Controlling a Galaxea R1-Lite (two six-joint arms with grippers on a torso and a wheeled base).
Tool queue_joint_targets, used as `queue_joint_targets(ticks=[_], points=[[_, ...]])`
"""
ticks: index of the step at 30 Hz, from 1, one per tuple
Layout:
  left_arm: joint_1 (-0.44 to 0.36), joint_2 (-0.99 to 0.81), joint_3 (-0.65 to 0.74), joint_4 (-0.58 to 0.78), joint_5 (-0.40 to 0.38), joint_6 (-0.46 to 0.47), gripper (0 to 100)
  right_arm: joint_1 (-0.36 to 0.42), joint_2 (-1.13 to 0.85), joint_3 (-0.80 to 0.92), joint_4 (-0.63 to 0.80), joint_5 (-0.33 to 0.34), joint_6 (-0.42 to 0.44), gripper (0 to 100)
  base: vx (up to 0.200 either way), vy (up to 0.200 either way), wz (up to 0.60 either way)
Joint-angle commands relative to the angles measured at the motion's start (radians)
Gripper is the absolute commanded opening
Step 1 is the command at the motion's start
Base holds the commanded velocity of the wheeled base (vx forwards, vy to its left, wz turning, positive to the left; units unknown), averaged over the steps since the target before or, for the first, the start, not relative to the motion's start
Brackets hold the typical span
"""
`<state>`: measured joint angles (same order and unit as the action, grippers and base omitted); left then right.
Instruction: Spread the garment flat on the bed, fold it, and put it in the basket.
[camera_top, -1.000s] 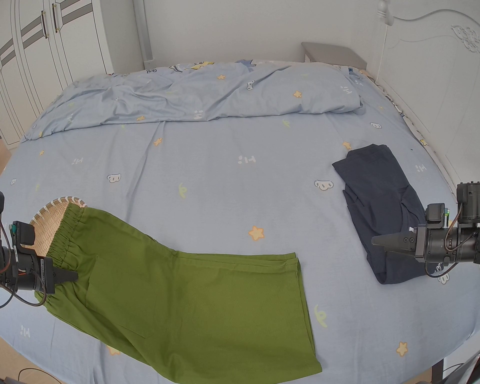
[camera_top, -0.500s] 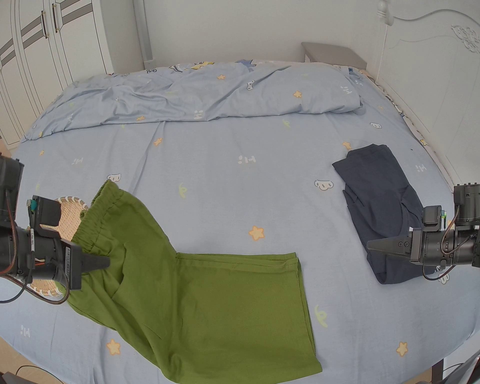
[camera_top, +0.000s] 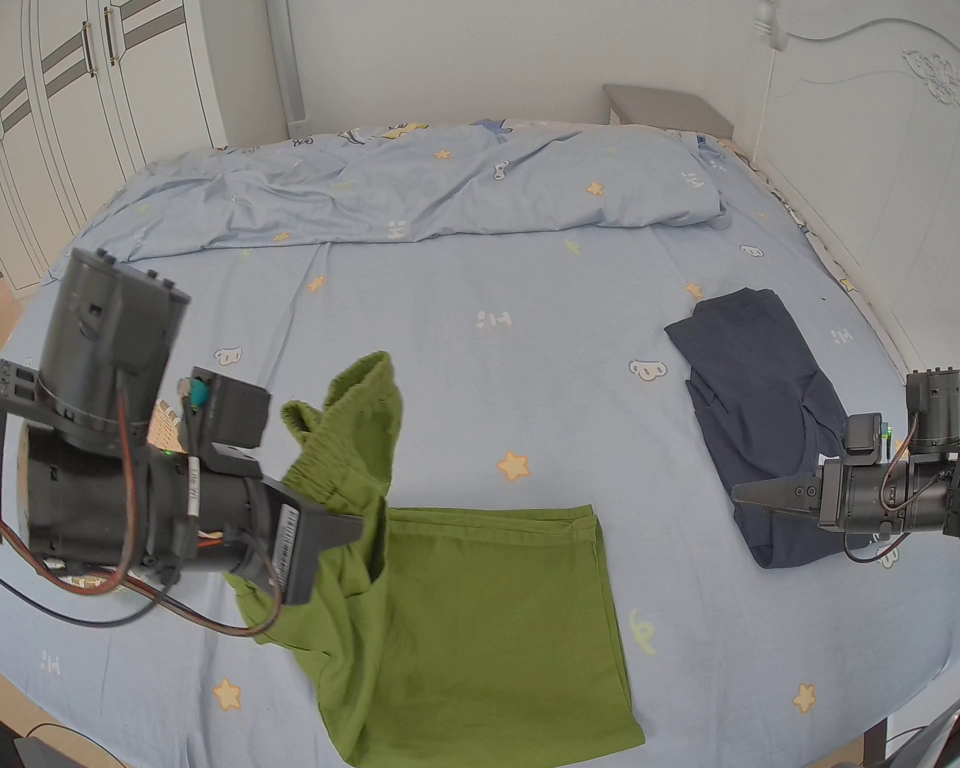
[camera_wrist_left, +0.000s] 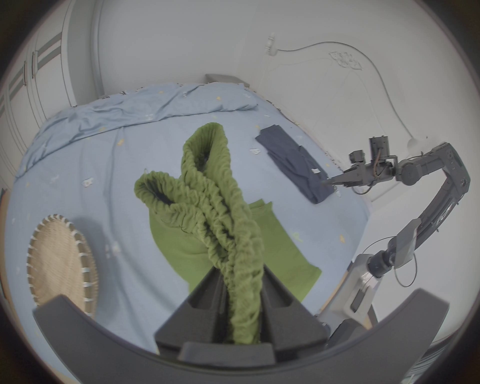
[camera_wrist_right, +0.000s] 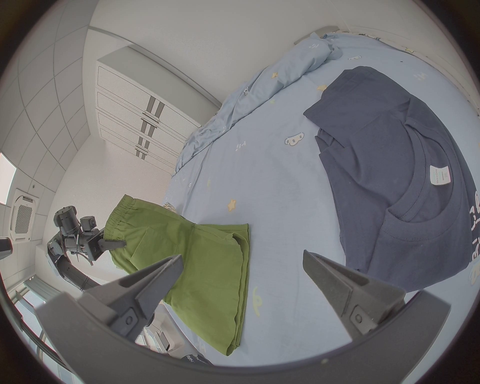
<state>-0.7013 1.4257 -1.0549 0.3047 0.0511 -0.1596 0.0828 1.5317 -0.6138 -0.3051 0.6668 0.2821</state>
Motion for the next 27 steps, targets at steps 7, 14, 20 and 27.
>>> queue_joint_targets(ticks=[7, 14, 20, 27], points=[[-0.144, 0.157, 0.021, -0.154, 0.024, -0.124, 0, -0.001, 0.008, 0.000, -0.005, 0.002, 0.000, 100, 0.000, 0.000, 0.00], [-0.193, 0.162, 0.029, -0.157, 0.024, -0.143, 0, 0.002, 0.010, 0.000, -0.005, 0.000, 0.000, 100, 0.000, 0.000, 0.00], [-0.225, 0.211, 0.021, -0.171, 0.027, -0.175, 0, 0.002, 0.010, 0.002, -0.005, 0.000, 0.000, 100, 0.000, 0.000, 0.00], [-0.308, 0.291, 0.021, -0.314, 0.027, -0.299, 100, 0.002, 0.010, 0.002, -0.005, 0.000, 0.000, 100, 0.000, 0.000, 0.00]])
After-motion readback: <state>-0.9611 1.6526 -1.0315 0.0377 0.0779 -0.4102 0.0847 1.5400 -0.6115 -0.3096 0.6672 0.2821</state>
